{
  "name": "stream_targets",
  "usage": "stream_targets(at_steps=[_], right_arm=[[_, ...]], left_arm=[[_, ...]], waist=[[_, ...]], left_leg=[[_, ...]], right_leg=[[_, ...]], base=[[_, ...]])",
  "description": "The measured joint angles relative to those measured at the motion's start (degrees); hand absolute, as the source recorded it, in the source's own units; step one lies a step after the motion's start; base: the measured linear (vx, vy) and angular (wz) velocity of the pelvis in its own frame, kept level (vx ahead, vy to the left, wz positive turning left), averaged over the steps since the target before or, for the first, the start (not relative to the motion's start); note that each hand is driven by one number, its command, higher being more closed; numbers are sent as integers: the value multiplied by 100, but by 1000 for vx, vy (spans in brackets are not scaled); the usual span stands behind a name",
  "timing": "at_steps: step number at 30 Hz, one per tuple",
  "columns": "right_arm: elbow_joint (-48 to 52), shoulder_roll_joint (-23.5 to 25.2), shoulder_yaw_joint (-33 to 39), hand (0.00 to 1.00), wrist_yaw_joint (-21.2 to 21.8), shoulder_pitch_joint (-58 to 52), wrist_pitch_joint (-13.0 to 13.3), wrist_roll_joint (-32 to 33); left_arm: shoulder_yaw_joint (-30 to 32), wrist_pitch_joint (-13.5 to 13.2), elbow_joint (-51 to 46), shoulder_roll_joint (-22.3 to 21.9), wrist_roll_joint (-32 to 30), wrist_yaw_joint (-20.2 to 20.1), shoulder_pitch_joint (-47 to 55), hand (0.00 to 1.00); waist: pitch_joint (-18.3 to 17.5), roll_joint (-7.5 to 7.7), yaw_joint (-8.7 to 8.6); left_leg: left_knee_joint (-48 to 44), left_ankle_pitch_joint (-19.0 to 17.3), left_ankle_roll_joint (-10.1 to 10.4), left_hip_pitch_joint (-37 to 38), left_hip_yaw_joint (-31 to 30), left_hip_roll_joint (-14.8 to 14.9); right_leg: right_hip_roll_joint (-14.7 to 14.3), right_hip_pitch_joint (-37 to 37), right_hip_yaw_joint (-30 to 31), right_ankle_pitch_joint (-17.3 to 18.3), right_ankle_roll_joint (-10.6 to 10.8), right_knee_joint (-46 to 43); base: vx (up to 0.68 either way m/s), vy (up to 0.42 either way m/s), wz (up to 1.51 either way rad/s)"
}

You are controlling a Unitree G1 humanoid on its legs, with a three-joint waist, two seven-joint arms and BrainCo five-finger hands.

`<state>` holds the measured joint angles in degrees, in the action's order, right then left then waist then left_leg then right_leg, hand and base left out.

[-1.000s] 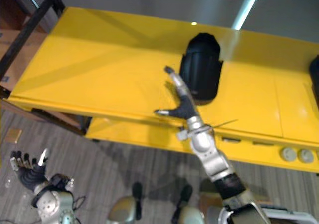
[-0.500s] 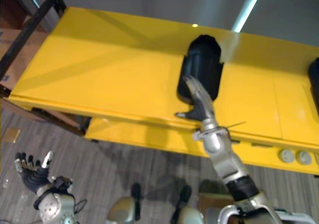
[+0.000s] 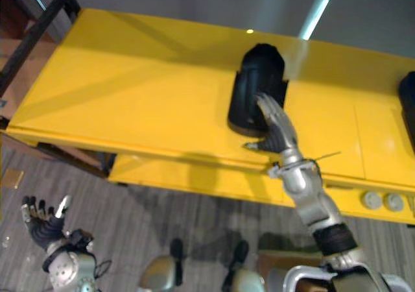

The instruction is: Walk over and take plastic housings, then place them on the shelf

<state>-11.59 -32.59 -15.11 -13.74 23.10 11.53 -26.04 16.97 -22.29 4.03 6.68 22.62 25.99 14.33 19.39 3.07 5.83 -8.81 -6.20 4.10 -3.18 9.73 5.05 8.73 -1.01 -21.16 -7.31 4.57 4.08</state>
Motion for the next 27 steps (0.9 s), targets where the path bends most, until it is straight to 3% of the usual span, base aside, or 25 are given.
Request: stream_targets(at_steps=[2, 6, 9, 13, 17, 21, 27], right_arm=[[-380, -6, -241, 0, 11, 231, 200, 0], [-694, -75, -504, 0, 111, 587, 338, 7], [-1043, -125, -699, 0, 287, 954, 257, 198], [-1611, -124, -857, 0, 561, 1376, -91, 393], [-2375, -125, -926, 0, 661, 1847, -325, 376], [-2835, -257, -935, 0, 759, 2225, -334, 376], [-3008, -407, -935, 0, 919, 2418, -286, 368]], left_arm=[[-29, 2, 2, 91, -1, -26, -9, 0], [-49, 48, 51, 210, -2, -34, -72, 0], [-109, 116, 171, 211, -2, -78, -114, 0], [-224, 127, 242, 210, -6, -147, -137, 0], [-231, 133, 346, 210, 7, -164, -146, 0], [-233, 128, 416, 202, 181, -250, -138, 0], [-253, 120, 415, 201, 222, -274, -132, 0]], waist=[[0, -1, 16], [-6, -3, 51], [-13, -10, 129], [-21, -34, 168], [-53, -154, 206], [-36, -338, 283], [-31, -383, 290]], left_leg=[[-36, -6, 7, -16, -1, 17], [-186, -59, 17, -93, -29, 64], [-222, -65, 20, -96, -7, 82], [-392, -131, 28, -184, -13, 137], [-401, -130, 27, -183, -9, 133], [-374, -98, 17, -171, -9, 118], [-273, -23, 17, -170, -7, 94]], right_leg=[[-15, 0, 15, -1, -1, 0], [-83, -1, 14, -3, -5, -1], [-101, 1, 55, -12, -16, -1], [-116, 10, 65, -16, -22, -12], [-125, 20, 68, -18, -26, -49], [-78, 26, 56, -19, -23, -66], [-54, 81, 46, -19, -23, -81]], base=[[0, 0, 0], [-8, -2, 0], [-38, 16, -5], [-45, 25, -2], [-34, 10, -1], [-24, 28, 1], [-3, 4, 1]])
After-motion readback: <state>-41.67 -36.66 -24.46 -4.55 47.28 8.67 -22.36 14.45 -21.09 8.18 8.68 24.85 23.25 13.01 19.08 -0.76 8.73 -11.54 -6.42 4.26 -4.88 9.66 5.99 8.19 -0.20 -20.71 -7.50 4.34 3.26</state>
